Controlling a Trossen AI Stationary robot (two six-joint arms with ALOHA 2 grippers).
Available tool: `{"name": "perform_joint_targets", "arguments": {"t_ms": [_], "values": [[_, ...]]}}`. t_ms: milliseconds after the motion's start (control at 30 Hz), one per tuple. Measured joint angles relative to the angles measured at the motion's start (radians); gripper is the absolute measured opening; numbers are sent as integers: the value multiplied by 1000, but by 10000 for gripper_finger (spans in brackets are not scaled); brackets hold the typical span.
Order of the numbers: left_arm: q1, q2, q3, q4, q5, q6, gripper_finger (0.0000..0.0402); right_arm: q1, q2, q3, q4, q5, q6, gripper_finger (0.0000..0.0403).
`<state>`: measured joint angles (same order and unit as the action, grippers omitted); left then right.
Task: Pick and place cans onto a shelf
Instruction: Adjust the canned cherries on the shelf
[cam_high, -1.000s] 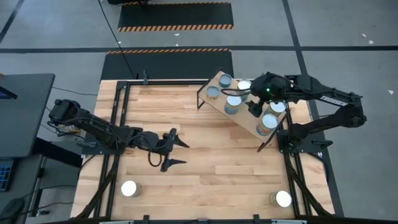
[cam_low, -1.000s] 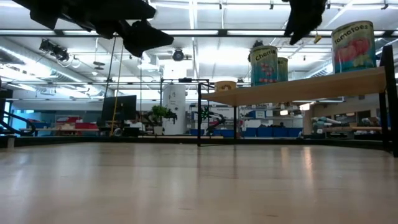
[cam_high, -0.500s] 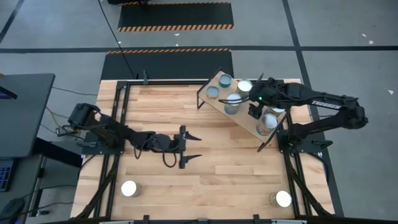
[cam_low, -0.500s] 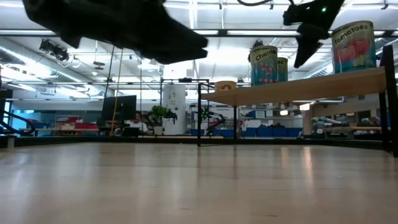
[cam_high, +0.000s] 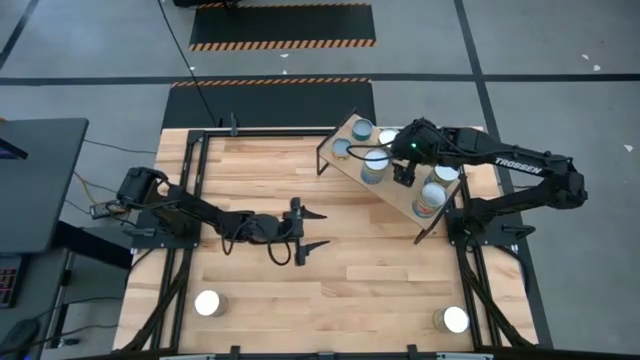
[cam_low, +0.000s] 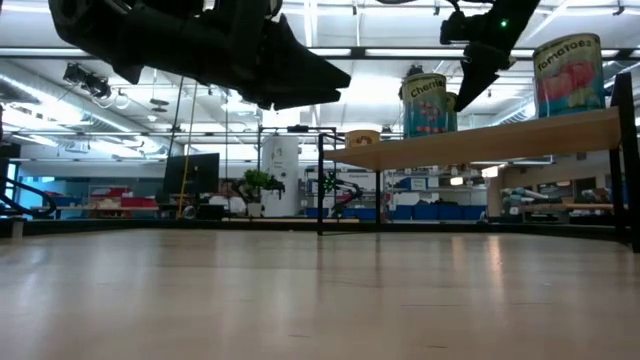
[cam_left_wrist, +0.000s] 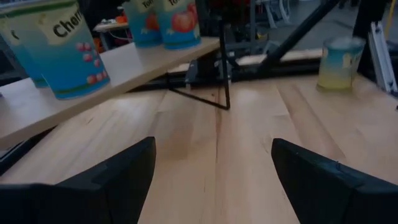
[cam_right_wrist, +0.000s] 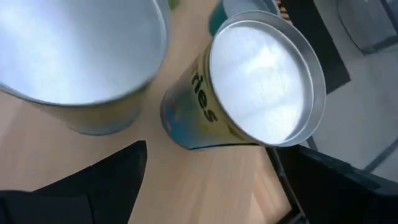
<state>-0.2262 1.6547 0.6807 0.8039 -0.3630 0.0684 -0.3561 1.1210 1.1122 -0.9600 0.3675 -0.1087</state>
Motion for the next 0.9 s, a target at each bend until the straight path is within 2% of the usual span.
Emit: {"name": "perform_joint_targets", "arguments": {"t_ms": [200,367,567,767,900], "values": [[-1,0,0,-74,-7,17,325,5,-13,0,-65,15,48,374],[-1,-29,-1,-144,-24,-2,325,86,-17,0,-117,-67,296,374],[5,-120,-1,-234,-79,-4,325,201,34,0,-69,-24,514,374],[5,-133,-1,-237,-105,-4,325,217,81,0,21,-21,655,374],[-3,-133,-1,-241,-116,-5,325,216,103,0,23,17,714,374]]}}
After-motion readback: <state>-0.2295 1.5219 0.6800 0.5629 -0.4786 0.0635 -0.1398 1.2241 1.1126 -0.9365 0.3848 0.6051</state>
